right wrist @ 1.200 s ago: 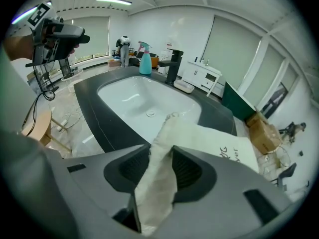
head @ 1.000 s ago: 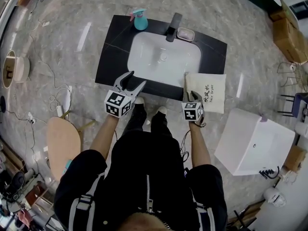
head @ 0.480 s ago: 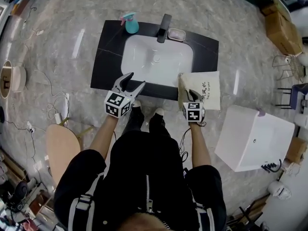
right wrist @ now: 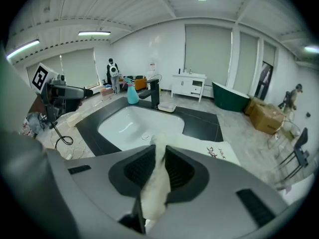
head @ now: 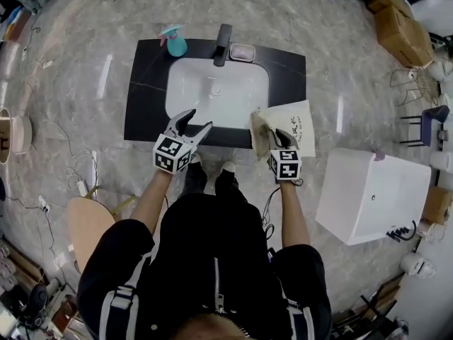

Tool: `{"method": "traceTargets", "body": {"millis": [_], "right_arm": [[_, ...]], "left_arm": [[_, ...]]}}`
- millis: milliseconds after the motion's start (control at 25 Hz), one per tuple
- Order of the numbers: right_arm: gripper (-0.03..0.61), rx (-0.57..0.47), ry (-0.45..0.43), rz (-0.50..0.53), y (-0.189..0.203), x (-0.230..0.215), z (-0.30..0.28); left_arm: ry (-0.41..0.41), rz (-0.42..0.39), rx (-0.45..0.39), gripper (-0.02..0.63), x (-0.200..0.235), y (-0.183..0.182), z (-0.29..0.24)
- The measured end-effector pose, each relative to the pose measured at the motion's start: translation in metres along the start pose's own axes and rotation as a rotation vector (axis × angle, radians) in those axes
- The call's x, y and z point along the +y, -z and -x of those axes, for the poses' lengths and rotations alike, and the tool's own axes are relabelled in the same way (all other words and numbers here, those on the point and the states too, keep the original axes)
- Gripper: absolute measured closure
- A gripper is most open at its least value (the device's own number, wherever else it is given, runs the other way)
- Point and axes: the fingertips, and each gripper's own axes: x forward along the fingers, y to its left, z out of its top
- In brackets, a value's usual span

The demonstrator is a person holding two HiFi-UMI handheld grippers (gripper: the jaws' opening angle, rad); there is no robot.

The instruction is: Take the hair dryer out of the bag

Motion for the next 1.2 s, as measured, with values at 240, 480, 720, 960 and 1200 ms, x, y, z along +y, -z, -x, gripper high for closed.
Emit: {"method": "traceTargets", "body": {"millis": [240, 480, 720, 960, 1200], "right_arm": [[0.507, -0.022, 0.003, -0.021, -0.005, -0.01, 0.008], [0.508, -0.015, -0.012, -0.022, -0.006, -0.009, 0.009], [0.508, -0.015, -0.024, -0.03, -0.006, -0.009, 0.011], [0.508, -0.02, -0.038, -0.044, -0.008, -0.007, 0.014], [0.508, -0.012, -0.047, -0.042, -0.008, -0.005, 0.013]], "left_arm": [[0.051, 0.055, 0.027, 0.345, -0.01, 0.004, -0.018], [0.155, 0.172, 0.101, 0.345, -0.029, 0.024, -0.043], [0.216, 0.234, 0.155, 0.345, -0.045, 0.042, -0.07], [0.285, 0.432, 0.191, 0.344, -0.056, 0.058, -0.097], [0.344, 0.497, 0.273, 0.345, -0.073, 0.082, -0.117]]}}
